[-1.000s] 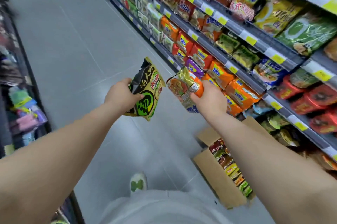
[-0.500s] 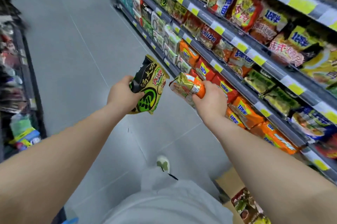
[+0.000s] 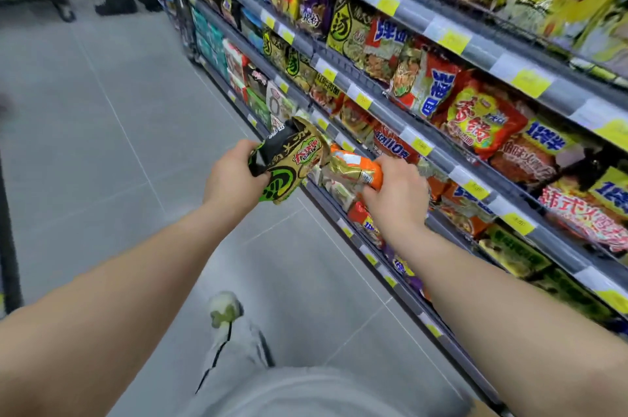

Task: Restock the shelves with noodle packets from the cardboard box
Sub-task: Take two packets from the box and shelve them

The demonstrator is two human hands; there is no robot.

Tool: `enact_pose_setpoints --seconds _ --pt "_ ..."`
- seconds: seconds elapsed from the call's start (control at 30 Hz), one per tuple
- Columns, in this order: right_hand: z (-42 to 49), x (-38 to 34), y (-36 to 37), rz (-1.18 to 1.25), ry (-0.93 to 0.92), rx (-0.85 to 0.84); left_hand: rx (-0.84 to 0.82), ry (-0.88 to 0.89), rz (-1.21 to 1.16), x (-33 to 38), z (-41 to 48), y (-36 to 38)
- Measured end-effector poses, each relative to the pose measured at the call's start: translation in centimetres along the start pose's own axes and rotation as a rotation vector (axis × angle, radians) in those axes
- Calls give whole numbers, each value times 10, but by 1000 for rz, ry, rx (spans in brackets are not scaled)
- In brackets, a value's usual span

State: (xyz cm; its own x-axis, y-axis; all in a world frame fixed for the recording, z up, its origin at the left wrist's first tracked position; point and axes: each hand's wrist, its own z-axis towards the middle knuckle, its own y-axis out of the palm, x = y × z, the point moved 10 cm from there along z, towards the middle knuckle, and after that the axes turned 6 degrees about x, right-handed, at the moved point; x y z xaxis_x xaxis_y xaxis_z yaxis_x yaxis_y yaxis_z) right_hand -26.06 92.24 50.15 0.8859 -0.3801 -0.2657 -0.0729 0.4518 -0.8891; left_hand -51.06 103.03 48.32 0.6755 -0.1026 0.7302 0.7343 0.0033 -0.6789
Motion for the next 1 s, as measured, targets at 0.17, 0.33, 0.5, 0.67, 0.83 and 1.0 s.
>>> enact_pose_setpoints --seconds 0.17,0.33,0.5,0.67,0.83,1.0 --pt "74 -32 35 -92 20 34 4 141 46 17 118 10" --pt "140 -52 54 -182 71 78 -31 315 103 50 216 24" --pt "192 -47 59 -245 123 250 -26 467 136 90 293 57" --pt "254 -24 85 -233 159 316 -1 611 141 130 350 98" --pt "299 -18 107 -246 121 315 -19 653 168 154 389 126" --pt "326 -26 126 -316 126 308 -73 790 186 171 424 153"
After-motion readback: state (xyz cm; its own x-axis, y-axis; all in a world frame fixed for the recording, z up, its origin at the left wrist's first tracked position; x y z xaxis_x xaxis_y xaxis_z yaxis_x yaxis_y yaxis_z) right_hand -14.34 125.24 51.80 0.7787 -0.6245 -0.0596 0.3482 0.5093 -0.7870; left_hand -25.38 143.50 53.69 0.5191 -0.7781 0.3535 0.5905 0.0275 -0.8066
